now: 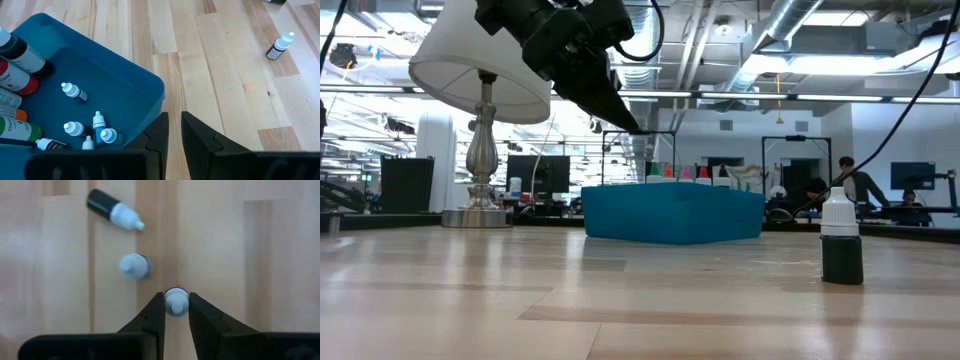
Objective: Pick & Place food coloring
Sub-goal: Put the small orange food coloring bottle into the blue container
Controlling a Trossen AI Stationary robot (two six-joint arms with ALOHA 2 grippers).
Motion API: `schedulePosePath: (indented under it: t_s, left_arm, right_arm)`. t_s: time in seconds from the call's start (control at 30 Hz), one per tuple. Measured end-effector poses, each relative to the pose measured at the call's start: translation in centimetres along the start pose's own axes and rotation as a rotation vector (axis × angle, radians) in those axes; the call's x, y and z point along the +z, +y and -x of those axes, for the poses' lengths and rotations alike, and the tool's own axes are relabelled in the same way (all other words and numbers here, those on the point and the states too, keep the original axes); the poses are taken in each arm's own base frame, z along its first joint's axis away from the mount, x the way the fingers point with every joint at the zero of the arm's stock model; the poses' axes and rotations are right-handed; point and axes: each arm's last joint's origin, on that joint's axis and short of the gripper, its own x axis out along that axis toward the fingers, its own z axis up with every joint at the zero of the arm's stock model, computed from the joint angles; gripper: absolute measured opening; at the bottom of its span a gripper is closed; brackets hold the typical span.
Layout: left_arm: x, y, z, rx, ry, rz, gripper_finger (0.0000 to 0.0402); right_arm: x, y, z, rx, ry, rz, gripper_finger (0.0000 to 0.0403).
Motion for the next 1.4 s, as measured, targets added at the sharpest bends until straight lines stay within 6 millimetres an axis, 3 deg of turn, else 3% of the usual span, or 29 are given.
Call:
schedulePosePath:
  t_s: [0.17, 0.33, 0.7, 0.87, 1.13, 1.4]
  left_arm:
    - [0.0, 0.0, 0.0, 0.0, 0.0, -0.004, 0.0041]
    - [0.0, 0.0, 0.0, 0.0, 0.0, -0.017, 0.0041]
    - [0.0, 0.0, 0.0, -0.01, -0.002, -0.035, 0.0041]
    - [0.0, 0.0, 0.0, -0.01, -0.002, -0.039, 0.0041]
    - [0.0, 0.0, 0.0, -0.01, -0.002, -0.054, 0.0041]
    - [-0.1, -0.1, -0.4, -0.011, 0.003, -0.066, 0.0041]
  right_arm:
    - [1.2, -0.6, 1.9, -0.079, 0.035, -0.011, 0.0058]
    - [3.4, -2.5, 3.7, -0.174, 0.03, -0.04, 0.0058]
    - [10.8, -9.3, 6.0, -0.27, -0.114, -0.016, 0.0062]
    - [13.3, -12.8, 6.7, -0.281, -0.191, -0.017, 0.0064]
    - [15.5, -18.1, 7.0, -0.286, -0.306, -0.01, 0.0064]
    - [16.7, -22.7, 4.7, -0.286, -0.291, -0.028, 0.0065]
